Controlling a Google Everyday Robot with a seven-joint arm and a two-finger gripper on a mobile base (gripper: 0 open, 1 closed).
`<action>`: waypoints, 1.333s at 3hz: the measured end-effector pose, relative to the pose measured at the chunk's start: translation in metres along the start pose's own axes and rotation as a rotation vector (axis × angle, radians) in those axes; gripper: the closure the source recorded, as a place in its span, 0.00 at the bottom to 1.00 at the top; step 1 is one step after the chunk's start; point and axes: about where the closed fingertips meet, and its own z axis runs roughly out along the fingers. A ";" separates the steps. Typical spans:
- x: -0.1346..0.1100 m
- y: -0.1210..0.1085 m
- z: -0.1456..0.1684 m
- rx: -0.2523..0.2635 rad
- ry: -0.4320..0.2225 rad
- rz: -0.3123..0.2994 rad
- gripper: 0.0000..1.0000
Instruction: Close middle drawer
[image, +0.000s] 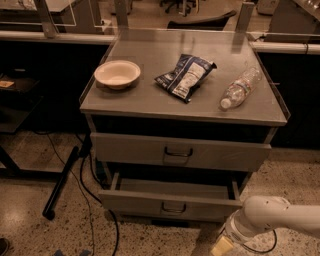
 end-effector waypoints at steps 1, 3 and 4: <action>0.000 0.000 0.000 0.000 0.000 0.000 0.42; -0.027 -0.024 -0.016 0.058 -0.020 -0.020 0.96; -0.047 -0.043 -0.026 0.099 -0.035 -0.038 1.00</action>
Offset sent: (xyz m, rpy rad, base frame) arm 0.0000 0.0000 0.0000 0.0000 0.0000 0.0000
